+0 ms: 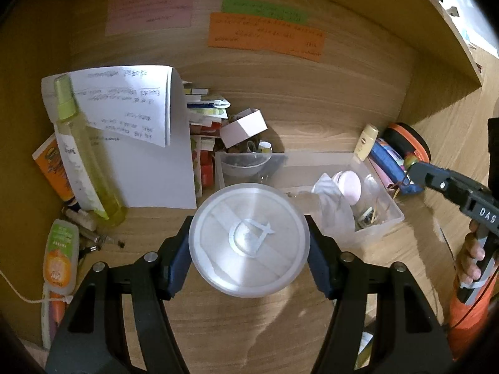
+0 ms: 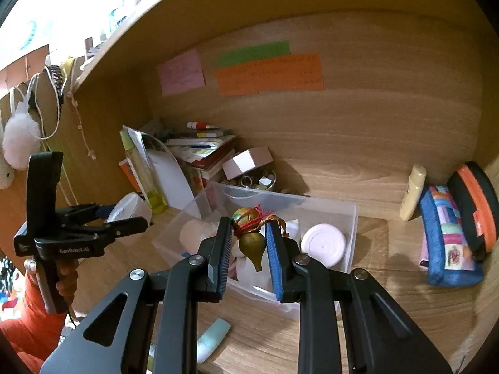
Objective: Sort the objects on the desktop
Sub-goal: 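Carry the white lid and tassel charm into the plastic box and release both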
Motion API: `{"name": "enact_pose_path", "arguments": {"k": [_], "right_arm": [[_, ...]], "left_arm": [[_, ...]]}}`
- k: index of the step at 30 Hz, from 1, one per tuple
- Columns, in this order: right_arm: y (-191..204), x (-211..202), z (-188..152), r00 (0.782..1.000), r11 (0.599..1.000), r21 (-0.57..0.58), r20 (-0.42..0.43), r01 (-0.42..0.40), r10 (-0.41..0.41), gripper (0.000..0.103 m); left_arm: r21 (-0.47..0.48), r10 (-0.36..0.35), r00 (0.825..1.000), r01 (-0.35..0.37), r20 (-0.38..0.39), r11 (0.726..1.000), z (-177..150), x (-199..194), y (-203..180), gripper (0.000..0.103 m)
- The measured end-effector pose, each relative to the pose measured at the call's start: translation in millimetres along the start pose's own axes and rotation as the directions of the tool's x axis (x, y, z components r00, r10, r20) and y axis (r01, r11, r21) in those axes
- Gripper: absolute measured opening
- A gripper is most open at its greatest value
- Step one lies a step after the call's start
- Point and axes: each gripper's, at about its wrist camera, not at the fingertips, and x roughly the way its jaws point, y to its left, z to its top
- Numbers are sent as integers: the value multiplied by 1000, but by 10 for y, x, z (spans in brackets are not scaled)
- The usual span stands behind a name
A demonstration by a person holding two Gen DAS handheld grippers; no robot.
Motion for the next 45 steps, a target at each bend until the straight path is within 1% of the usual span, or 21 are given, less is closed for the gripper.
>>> {"name": "enact_pose_path", "arguments": {"k": [5,9,13,18,20,22,25,27,31,33,36,45], "right_arm": [[-69,137,-8,1000,1000,6,-19,13,-13,20],[-150,305,-45,998,1000,22,-52,20,-19,20],[-253,520,-136,994,998,52,-105,16,-10,20],[-345,660,-220,988,997,81,-151,12,0,20],[-369,677,-234,987,996,86,-158,14,-1,20],[-385,683,-246,987,996,90,-163,19,-4,20],[-389,693,-254,986,996,90,-169,21,-6,20],[-383,692,-258,985,996,85,-174,23,-8,20],[-355,727,-281,982,997,69,-190,33,-19,20],[-341,747,-294,980,998,60,-199,36,-24,20],[-329,763,-315,978,998,54,-209,42,-30,20],[-277,817,-350,972,997,18,-222,78,-72,20]], "left_arm": [[-4,3,1000,-3,6,1000,68,65,-1,65],[-11,11,1000,-11,23,1000,153,118,-32,65],[-30,-31,999,32,33,999,275,186,-112,65],[2,-63,997,63,42,998,408,331,-399,65],[22,-66,997,65,31,998,446,444,-529,65],[44,-50,999,49,18,998,457,570,-634,65],[70,-39,999,41,-23,997,454,794,-774,65],[80,-42,998,46,-53,996,422,912,-822,65],[93,-34,996,42,-88,995,380,1049,-867,65],[93,-37,994,47,-100,995,367,1097,-868,65],[98,-30,995,40,-100,994,354,1156,-895,65],[111,-16,996,26,-93,993,338,1111,-864,66]]}}
